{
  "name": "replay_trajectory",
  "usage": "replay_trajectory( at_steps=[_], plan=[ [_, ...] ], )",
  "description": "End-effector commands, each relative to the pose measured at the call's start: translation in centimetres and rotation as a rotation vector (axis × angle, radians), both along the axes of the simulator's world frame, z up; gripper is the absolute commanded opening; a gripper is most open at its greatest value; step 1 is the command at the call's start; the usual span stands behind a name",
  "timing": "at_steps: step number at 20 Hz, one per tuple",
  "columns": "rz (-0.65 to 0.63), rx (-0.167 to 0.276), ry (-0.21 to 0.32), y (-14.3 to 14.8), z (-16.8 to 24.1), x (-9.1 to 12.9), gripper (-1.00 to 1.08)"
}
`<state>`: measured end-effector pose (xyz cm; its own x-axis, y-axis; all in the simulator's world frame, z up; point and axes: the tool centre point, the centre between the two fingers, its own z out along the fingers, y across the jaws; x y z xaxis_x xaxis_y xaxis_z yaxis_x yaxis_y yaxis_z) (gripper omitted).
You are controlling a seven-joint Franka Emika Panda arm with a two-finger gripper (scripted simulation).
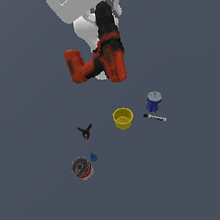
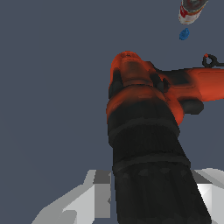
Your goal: Pick up a designated object from a clutter of objects.
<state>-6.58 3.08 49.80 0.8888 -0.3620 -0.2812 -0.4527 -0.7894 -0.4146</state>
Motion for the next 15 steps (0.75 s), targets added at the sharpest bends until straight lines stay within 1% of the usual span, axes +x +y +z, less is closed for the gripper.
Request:
replay_trajectory(
  at_steps=[1, 9, 15],
  plan=[
    [-0.001, -0.001, -0.008, -0.3, 0.7, 0.1, -1.0],
    [-0.001, -0.002, -0.008, -1.9, 2.8, 0.8, -1.0],
    [-0.001, -0.002, -0.008, -2.3, 3.3, 1.0, -1.0]
  ],
)
